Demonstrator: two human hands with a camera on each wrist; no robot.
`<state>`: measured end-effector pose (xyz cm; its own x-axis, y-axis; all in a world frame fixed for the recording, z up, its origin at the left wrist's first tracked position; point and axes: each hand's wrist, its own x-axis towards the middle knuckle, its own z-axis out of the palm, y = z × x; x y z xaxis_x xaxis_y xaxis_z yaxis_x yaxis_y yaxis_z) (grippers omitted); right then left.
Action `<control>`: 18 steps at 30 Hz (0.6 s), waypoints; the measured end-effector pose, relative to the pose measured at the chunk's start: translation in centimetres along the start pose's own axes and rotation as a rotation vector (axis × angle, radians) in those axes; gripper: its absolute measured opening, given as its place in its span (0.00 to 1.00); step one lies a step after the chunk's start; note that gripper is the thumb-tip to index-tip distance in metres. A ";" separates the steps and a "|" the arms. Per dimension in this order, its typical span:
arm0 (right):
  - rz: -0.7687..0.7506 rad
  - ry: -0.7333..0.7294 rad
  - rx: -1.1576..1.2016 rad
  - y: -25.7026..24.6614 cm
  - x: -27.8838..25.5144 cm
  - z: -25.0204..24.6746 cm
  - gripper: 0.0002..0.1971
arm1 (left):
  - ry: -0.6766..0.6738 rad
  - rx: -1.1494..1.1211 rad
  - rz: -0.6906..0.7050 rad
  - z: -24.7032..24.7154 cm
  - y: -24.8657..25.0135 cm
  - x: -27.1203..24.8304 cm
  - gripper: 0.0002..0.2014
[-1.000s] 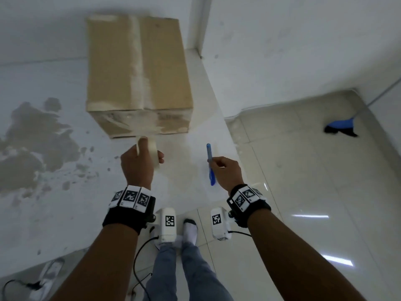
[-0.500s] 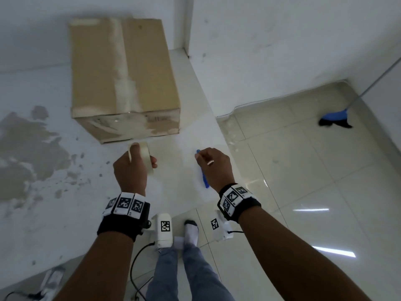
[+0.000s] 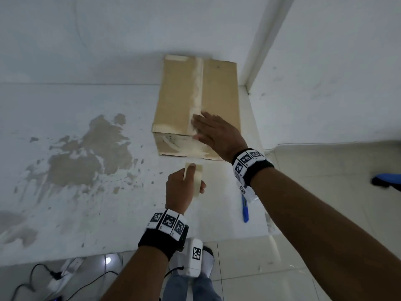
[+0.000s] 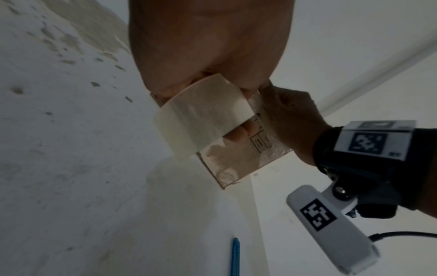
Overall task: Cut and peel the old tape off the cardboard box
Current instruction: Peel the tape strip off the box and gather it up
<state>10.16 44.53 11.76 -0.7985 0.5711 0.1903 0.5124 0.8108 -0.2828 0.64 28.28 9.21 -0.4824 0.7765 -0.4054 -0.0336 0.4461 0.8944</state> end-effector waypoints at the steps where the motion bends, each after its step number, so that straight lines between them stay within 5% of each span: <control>1: -0.016 0.001 -0.043 0.2 0.2 0.3 0.29 | -0.002 -0.005 -0.004 -0.1 0.0 0.2 0.29; 9: -0.162 0.163 -0.430 1.5 0.1 3.2 0.27 | 0.011 -0.001 -0.015 -0.1 -0.6 1.4 0.29; 18: -0.249 0.208 -0.559 2.4 -0.1 3.7 0.28 | 0.013 -0.002 -0.029 0.3 -0.4 2.3 0.30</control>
<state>10.30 45.96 7.63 -0.8655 0.3250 0.3812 0.4521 0.8344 0.3153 -0.23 30.01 7.83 -0.4927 0.7572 -0.4288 -0.0494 0.4676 0.8826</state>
